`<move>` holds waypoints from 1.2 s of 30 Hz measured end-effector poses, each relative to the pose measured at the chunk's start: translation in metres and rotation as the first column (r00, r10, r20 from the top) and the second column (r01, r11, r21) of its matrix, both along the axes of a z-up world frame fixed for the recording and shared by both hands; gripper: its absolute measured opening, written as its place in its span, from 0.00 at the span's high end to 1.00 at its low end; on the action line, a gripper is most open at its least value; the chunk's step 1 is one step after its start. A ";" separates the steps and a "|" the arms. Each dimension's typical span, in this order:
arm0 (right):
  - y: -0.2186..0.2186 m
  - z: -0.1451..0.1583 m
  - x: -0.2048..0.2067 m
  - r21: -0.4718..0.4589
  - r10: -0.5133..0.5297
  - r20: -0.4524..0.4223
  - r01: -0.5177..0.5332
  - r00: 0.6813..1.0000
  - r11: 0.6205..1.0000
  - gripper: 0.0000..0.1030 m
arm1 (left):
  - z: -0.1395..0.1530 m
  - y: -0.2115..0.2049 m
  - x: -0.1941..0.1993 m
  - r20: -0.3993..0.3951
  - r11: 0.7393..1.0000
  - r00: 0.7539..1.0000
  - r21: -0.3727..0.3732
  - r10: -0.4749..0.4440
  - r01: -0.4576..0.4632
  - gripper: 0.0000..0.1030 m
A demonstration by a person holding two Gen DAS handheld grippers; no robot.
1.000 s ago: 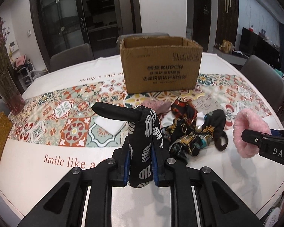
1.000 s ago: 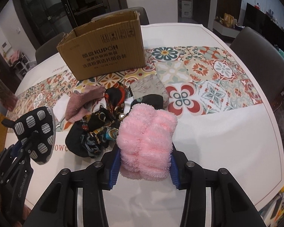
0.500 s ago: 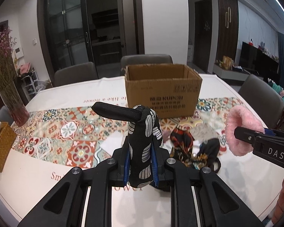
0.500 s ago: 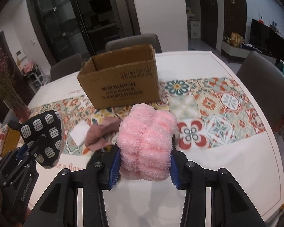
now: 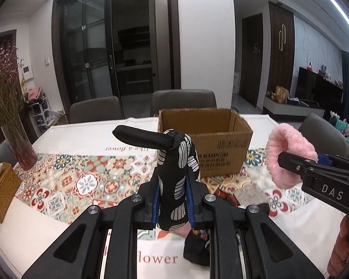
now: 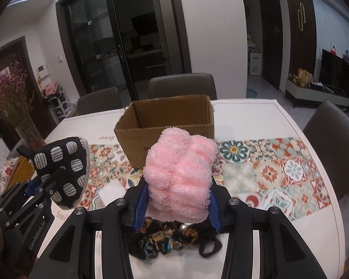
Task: Organize soft objects
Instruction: 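Carry the oven mitt and pink wristband with both tools over the cardboard box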
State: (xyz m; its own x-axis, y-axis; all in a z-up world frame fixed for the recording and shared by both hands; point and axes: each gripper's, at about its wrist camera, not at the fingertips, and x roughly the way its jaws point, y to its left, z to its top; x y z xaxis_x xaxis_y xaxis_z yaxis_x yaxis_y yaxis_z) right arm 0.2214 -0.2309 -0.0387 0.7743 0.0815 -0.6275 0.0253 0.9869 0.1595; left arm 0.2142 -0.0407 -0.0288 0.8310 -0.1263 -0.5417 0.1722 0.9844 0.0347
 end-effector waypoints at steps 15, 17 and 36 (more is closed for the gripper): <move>0.000 0.034 0.048 -0.031 0.027 0.095 -0.024 0.995 0.999 0.56 | 0.028 -0.008 0.047 0.084 1.000 0.996 -0.025 -0.015 0.017 0.81; 0.000 0.038 0.055 -0.033 0.029 0.106 -0.026 0.994 0.999 0.56 | 0.032 -0.009 0.055 0.096 0.999 0.995 -0.026 -0.016 0.018 0.81; -0.006 0.046 0.132 -0.052 0.071 0.111 -0.065 0.991 0.996 0.56 | 0.042 -0.027 0.141 0.103 0.999 0.994 -0.030 -0.039 0.042 0.81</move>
